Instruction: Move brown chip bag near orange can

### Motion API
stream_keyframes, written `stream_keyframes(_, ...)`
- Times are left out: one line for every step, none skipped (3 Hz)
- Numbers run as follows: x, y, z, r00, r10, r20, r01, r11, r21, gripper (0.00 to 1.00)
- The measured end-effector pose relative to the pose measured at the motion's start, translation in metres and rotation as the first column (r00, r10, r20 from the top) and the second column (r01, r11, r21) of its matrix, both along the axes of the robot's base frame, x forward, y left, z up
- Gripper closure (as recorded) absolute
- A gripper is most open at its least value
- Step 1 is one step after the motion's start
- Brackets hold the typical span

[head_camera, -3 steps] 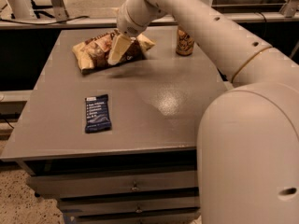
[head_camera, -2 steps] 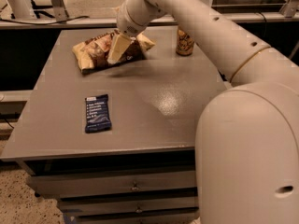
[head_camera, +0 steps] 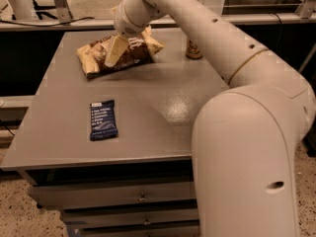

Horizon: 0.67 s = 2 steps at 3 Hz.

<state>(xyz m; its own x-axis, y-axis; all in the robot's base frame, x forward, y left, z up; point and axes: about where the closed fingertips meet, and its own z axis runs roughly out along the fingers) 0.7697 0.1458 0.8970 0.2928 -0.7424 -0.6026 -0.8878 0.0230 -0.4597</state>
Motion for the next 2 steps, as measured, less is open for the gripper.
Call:
stream_keyframes(-0.0013, 0.0125, -0.0091, 0.9995, 0.028, -0.012, -0.028, 1.0, -0.008, 0.18)
stream_keyframes(-0.0019, 0.016, -0.0131, 0.9991, 0.038, -0.016, -0.038, 0.999, -0.008, 0.4)
